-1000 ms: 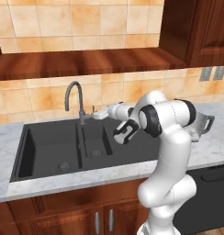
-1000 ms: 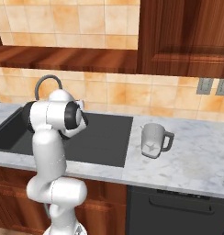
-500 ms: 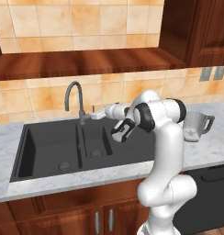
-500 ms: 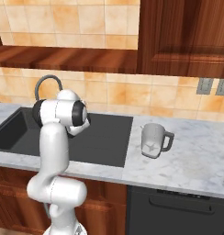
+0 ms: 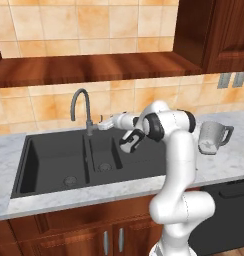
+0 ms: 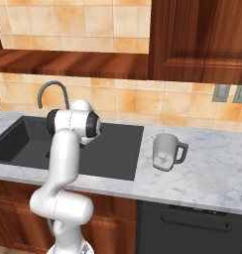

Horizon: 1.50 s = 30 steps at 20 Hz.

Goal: Turn on the sink faucet and place the jug under the water for a few seconds to fill it up.

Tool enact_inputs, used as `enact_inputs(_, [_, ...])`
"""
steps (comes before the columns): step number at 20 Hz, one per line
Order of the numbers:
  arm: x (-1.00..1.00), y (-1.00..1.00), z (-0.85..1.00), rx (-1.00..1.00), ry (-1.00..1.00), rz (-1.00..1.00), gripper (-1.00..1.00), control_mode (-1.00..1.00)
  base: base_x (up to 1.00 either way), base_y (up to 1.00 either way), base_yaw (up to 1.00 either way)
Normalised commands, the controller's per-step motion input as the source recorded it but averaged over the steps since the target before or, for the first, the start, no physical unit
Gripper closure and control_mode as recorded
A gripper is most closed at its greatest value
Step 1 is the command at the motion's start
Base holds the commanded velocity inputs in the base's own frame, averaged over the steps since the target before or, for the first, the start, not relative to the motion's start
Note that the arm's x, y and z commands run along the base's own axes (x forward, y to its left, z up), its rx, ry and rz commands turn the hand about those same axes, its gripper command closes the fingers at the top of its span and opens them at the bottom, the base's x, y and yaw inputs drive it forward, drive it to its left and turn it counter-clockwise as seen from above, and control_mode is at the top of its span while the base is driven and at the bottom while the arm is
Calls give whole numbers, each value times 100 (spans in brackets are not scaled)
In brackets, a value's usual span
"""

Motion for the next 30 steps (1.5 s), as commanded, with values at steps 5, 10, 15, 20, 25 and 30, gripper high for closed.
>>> enact_inputs(5, [34, -9, -52, 11, -22, 12, -100, -100, 0, 0, 0])
enact_inputs(10, [29, -2, -51, 11, -19, 14, -100, -100, 0, 0, 0])
enact_inputs(15, [24, 0, -53, 12, -19, 14, -100, -100, 0, 0, 0])
enact_inputs(20, [29, 0, -49, 11, -15, 11, -100, -100, 0, 0, 0])
enact_inputs(25, [15, -1, -40, 12, -5, 7, -100, -100, 0, 0, 0])
enact_inputs(30, [1, -18, -54, 11, 0, 2, -100, -100, 0, 0, 0])
